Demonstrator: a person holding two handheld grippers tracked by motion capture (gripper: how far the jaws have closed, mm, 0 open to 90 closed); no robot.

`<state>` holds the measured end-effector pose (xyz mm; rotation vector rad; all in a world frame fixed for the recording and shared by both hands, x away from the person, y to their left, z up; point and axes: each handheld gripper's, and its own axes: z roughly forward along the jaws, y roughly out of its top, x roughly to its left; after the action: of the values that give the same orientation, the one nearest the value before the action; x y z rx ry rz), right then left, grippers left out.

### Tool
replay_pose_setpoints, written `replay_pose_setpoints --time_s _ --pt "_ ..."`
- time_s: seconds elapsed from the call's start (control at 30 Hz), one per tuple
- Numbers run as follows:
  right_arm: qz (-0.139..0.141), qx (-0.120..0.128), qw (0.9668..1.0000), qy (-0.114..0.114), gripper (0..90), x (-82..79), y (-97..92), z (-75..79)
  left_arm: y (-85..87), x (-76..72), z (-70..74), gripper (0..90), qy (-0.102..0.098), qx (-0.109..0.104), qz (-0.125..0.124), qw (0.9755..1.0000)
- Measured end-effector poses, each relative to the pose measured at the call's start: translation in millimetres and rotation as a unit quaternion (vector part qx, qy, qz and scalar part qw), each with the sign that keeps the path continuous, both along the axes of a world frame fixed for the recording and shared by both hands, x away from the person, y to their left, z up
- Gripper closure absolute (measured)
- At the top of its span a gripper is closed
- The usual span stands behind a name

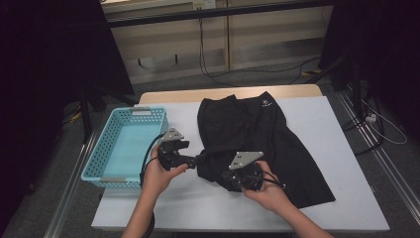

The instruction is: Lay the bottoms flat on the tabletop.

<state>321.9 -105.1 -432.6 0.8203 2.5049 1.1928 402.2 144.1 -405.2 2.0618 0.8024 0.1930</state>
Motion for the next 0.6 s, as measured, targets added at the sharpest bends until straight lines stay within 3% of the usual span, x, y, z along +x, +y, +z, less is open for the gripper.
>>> replay_pose_setpoints --time_s 0.17,0.23,0.37,0.5,0.6 --pt "0.006 0.015 0.9998 0.012 83.8 -0.9 -1.9 -3.0 -8.0 -3.5 -3.8 22.2 0.017 -0.006 -0.015 0.9997" --pt "0.019 0.011 0.9996 0.015 83.7 -3.0 1.2 -4.1 -10.5 -4.8 -6.1 25.9 0.021 0.005 -0.016 0.9996" --pt "0.037 0.017 0.9988 0.027 83.9 -5.7 4.8 -3.1 -16.9 -6.3 -15.1 37.1 0.05 0.011 -0.019 0.9985" --pt "-0.001 0.002 1.0 0.005 73.5 -1.4 -3.8 -0.7 -24.3 -7.7 -23.0 45.3 0.057 0.029 -0.029 0.9975" --pt "-0.042 -0.006 0.9991 -0.002 65.4 5.0 -17.1 -2.6 -28.5 -8.7 -28.7 56.1 0.065 0.041 -0.034 0.9965"
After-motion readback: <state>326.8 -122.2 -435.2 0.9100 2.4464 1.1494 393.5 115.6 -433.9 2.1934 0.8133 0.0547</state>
